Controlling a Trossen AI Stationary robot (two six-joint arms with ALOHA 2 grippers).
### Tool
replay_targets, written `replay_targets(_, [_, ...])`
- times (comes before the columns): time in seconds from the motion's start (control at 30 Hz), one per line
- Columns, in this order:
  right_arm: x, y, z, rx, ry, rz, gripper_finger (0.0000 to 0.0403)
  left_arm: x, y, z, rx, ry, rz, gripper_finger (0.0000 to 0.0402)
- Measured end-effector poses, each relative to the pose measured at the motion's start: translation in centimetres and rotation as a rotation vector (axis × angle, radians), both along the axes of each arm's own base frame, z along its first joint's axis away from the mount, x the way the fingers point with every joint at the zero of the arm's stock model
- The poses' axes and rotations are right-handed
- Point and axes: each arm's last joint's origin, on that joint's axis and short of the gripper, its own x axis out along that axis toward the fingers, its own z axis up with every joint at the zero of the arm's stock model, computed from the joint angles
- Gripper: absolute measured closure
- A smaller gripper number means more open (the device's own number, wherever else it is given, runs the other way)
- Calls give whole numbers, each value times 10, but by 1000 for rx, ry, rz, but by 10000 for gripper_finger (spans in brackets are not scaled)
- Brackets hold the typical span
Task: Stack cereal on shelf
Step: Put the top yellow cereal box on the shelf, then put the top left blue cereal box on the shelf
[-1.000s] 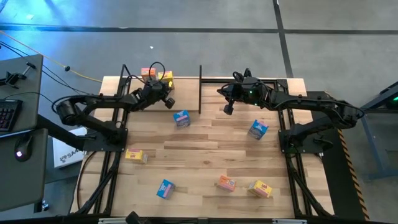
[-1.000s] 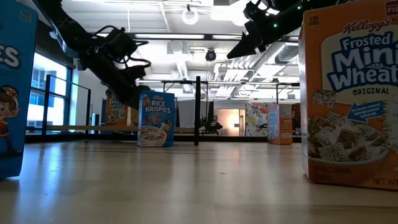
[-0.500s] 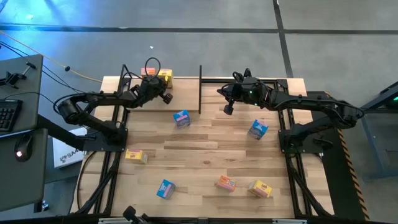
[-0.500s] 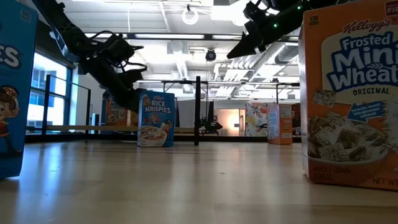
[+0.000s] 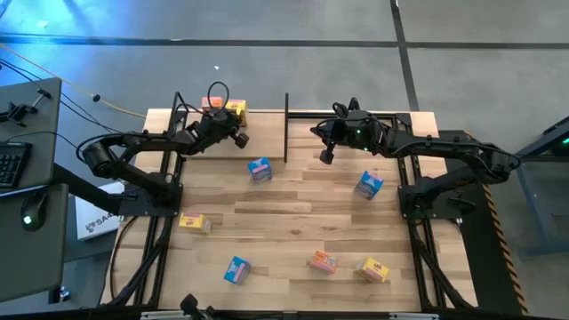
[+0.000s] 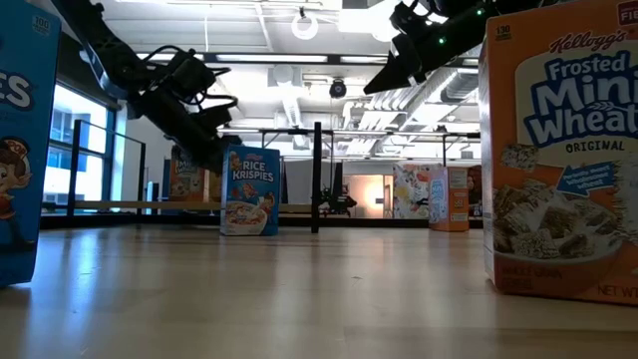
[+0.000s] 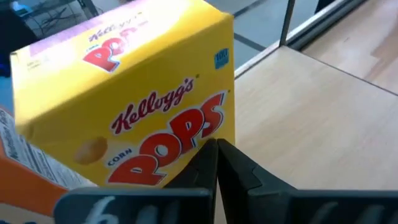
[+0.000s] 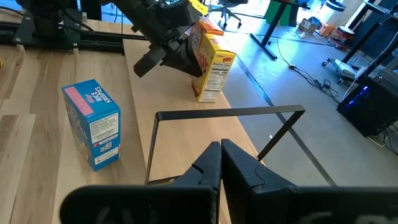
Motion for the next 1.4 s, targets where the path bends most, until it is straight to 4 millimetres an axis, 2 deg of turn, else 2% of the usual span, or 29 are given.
replay_targets(0.53, [0, 1, 0, 2, 6, 17, 403, 2, -3, 5, 10, -29, -28, 401])
replay_targets(0.73, [0, 3, -1, -12, 4, 103, 403, 1, -30, 38, 37, -128, -174, 401])
replay_targets(0.83, [-3, 4, -17, -1, -22, 107, 403, -3, -48, 57, 12, -147, -260, 401])
replay_targets(1.0, [-12, 10, -47, 48, -174, 136, 403, -4, -74, 83, -87, -140, -341, 399])
replay_targets(1.17, [-20, 18, -65, 79, -244, 149, 403, 6, -99, 99, -209, -68, -433, 351])
replay_targets(1.4, [-18, 26, -61, 63, -227, 200, 403, 30, -122, 109, -392, 80, -467, 225])
